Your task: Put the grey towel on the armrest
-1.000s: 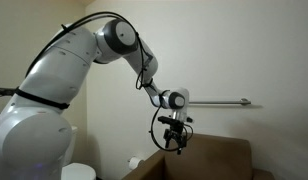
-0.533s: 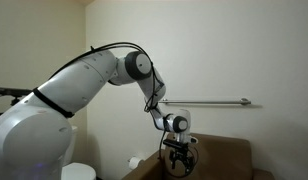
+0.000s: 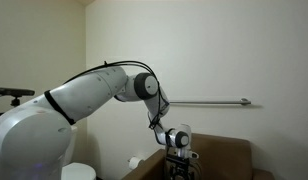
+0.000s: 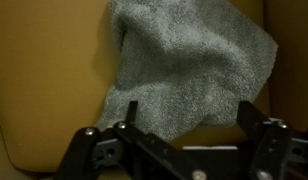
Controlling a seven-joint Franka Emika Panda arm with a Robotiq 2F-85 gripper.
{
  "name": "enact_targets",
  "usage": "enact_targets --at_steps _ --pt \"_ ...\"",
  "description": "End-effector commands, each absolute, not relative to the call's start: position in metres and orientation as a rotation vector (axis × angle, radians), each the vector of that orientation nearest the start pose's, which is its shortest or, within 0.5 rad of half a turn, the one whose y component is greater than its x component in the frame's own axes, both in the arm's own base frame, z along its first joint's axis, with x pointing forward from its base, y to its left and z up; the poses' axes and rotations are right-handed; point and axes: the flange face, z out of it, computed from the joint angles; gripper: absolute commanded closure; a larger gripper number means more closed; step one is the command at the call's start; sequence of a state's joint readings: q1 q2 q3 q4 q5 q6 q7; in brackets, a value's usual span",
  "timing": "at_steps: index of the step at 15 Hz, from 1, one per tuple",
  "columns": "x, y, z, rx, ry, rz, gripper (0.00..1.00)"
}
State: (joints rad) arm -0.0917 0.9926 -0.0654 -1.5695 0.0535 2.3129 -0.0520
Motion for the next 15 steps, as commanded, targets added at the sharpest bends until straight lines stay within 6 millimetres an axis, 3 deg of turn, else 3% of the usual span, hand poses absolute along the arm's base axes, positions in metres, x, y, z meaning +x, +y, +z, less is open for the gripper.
enact_targets --at_steps 1,4,5,10,15 --pt "0.645 -0.103 0.004 -3.061 0.023 0.382 0.0" --pt "0.634 -0.107 0.005 -3.029 -0.04 0.519 0.0" --pt "0.637 -0.099 -0.006 -3.051 0.03 0.468 0.0" --pt "0.638 -0.104 -0.005 -3.036 -0.015 0.487 0.0" --pt "0.642 -0.098 -0.054 -3.08 -0.01 0.39 0.0"
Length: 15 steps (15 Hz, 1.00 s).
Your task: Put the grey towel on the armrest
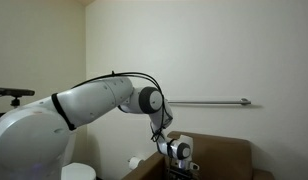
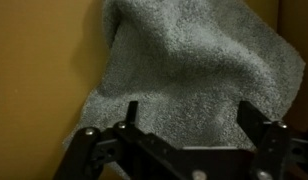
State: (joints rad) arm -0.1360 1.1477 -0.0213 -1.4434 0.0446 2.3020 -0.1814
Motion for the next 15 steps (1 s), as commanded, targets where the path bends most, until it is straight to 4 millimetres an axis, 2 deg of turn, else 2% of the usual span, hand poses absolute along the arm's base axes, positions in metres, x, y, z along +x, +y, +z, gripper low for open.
enact_targets --at_steps 1,5,8,11,12,13,15 --pt "0.642 -0.098 -0.066 -3.095 -0.003 0.362 0.0" --pt "0.636 -0.087 -0.117 -3.167 0.027 0.212 0.0" --pt "0.632 -0.081 -0.144 -3.194 0.021 0.185 0.0" --pt "0.632 -0.082 -0.154 -3.2 -0.033 0.258 0.0" --pt "0.631 -0.084 -0.15 -3.197 -0.047 0.284 0.0" --pt "0.628 -0.084 -0.145 -3.195 -0.058 0.302 0.25" --pt "0.629 -0.084 -0.143 -3.191 -0.07 0.343 0.32"
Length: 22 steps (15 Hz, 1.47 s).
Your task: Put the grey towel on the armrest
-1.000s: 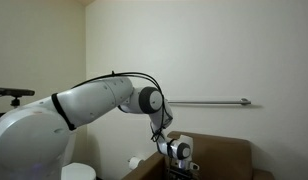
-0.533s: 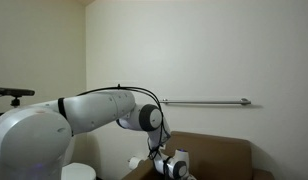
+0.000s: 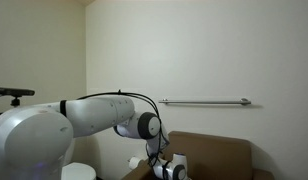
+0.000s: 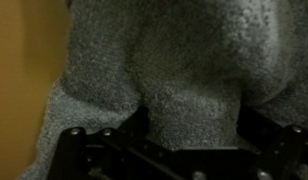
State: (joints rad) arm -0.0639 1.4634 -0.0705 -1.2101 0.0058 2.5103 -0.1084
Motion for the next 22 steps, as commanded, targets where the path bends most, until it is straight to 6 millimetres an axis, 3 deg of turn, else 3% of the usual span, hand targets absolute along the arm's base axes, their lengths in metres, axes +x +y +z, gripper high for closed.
enact_targets --at_steps 1,8,10,18,22 --pt "0.629 -0.085 -0.143 -3.19 -0.069 0.357 0.38" --pt "0.632 -0.079 -0.138 -3.186 -0.08 0.498 0.84" --pt "0.631 -0.076 -0.135 -3.164 -0.093 0.587 0.94" --pt "0.612 -0.066 -0.122 -3.015 -0.197 1.015 0.94" --pt "0.613 -0.062 -0.119 -3.068 -0.162 0.918 0.97"
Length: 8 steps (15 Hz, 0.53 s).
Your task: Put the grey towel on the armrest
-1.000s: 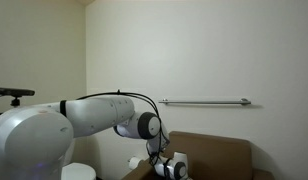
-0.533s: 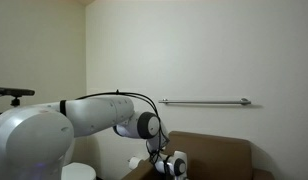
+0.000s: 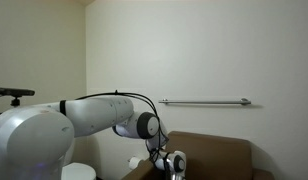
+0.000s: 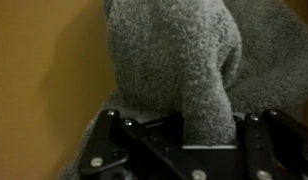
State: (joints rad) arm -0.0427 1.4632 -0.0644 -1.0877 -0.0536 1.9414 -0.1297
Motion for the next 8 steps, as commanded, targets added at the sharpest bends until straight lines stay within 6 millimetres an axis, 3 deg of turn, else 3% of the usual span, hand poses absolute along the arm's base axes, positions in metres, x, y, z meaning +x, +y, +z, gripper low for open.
enact_targets --at_steps 1,4,8 --pt "0.614 -0.061 -0.121 -3.087 -0.166 0.86 0.96" --pt "0.611 -0.058 -0.128 -3.132 -0.187 0.676 0.96" --pt "0.593 -0.061 -0.13 -3.159 -0.188 0.469 0.96"
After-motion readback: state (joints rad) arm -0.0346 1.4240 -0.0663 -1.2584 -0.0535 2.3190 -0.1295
